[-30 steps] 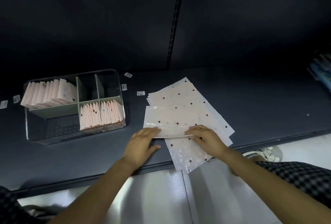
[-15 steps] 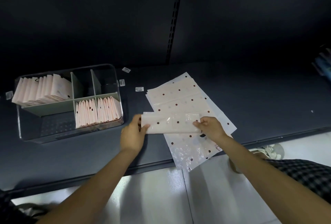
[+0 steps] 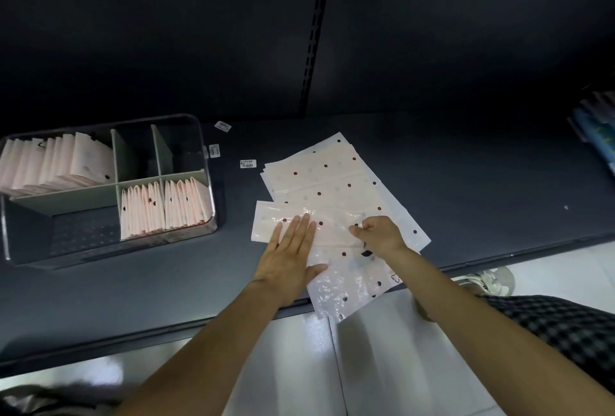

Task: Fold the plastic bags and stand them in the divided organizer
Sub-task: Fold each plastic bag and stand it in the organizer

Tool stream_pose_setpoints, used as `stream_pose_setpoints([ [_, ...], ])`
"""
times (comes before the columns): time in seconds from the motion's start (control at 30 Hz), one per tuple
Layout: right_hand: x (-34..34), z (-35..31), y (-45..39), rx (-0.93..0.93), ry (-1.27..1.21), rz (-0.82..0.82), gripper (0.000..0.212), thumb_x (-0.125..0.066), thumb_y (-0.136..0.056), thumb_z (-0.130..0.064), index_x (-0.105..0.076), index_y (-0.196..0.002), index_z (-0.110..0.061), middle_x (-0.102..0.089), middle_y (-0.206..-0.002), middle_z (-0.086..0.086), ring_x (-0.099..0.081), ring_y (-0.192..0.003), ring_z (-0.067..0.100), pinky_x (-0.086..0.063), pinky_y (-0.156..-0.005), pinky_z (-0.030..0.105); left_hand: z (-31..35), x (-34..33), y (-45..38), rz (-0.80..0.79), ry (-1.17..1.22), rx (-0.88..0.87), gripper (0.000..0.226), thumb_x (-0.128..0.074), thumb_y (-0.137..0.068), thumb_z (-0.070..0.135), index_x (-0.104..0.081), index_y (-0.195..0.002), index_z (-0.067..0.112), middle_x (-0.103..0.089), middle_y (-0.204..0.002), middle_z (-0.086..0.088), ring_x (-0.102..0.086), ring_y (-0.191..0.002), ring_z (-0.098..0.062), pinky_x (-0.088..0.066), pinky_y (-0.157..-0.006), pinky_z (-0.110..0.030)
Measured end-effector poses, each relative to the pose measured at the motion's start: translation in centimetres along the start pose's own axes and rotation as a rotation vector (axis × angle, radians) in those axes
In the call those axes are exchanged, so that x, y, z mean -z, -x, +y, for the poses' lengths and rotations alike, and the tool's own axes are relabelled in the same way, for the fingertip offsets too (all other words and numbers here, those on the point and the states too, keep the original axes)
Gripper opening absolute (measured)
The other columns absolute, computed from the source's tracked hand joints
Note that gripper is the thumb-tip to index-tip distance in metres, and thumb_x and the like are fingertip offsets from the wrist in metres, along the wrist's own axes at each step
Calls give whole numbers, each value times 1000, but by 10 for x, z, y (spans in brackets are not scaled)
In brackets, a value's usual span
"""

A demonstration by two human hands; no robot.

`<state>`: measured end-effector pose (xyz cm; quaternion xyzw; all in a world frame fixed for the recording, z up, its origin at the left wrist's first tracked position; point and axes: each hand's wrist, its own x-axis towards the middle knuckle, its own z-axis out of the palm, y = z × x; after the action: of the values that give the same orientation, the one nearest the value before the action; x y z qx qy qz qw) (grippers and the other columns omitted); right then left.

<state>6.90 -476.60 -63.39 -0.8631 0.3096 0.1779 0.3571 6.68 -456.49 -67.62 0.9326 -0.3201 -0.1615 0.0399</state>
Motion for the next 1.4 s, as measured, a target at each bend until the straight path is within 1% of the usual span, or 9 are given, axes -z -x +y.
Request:
stream_pose_setpoints([
  [0.13,-3,-2,7,-79,-108,81,22,-64,-87,-27,-56,-86,-6,-63,-96,17,-58,-82,26,-47,-79,33,-4,2,0,-21,2,-29,77,-8,-92,63,25,-143,16,28,-153,-2,28,-140,-16,19,-115,-38],
  [0.33,-9,-10,33,-224,-667,98,25,-68,-84,-13,-47,-98,-12,-52,-110,10,-55,-95,24,-53,-82,36,7,18,-4,7,16,35,71,-27,-95,57,-13,-149,12,5,-159,-7,10,-146,-18,12,-117,-42],
  [0.43,-16,-21,61,-257,-868,42,32,-65,-84,0,-41,-103,-8,-49,-115,18,-59,-98,27,-53,-73,31,9,29,2,206,-35,0,48,-64,-85,40,-55,-121,8,-38,-147,-16,-34,-138,-25,-24,-114,-40],
  [0.53,-27,-28,96,-245,-960,-69,33,-63,-84,2,-40,-106,-5,-52,-98,17,-56,-71,18,-56,-71,30,3,30,20,352,-12,-32,41,-90,-45,14,-71,-81,11,-69,-109,-10,-67,-90,-26,-54,-74,-32],
  [0.7,-29,-12,133,209,-489,-202,36,-71,-81,-33,-42,-99,-22,-57,-83,-1,-57,-62,3,-48,-56,17,-14,21,54,395,155,-13,55,-91,-38,2,-76,-90,14,-73,-98,-1,-70,-82,-20,-56,-62,-30],
  [0.9,-9,17,85,799,412,-133,85,-79,-66,-47,-37,-136,-23,-37,-136,-12,-28,-125,4,-22,-106,14,-27,15,75,373,460,27,42,-67,-73,-15,-71,-108,6,-66,-118,-11,-62,-109,-32,-44,-97,-49],
  [1.13,-66,-4,62,675,52,-48,28,-74,-75,-9,-71,-102,-13,-64,-101,-1,-51,-105,20,-43,-95,36,-34,11,75,324,606,69,37,-50,-90,-3,-65,-119,13,-59,-129,1,-50,-125,-14,-28,-108,-20],
  [1.23,-71,-11,60,477,-90,-75,9,-71,-82,-17,-73,-88,-10,-65,-87,4,-60,-93,20,-49,-87,31,-36,10,69,344,642,172,24,-55,-94,17,-69,-113,16,-67,-115,5,-52,-110,-21,-38,-94,-28],
  [1.4,-71,-17,58,326,-215,-86,16,-70,-82,-16,-62,-70,-22,-66,-69,-10,-63,-68,5,-42,-61,6,-44,6,58,353,554,450,26,-57,-89,45,-73,-88,24,-53,-98,8,-41,-96,-16,-19,-73,-28],
])
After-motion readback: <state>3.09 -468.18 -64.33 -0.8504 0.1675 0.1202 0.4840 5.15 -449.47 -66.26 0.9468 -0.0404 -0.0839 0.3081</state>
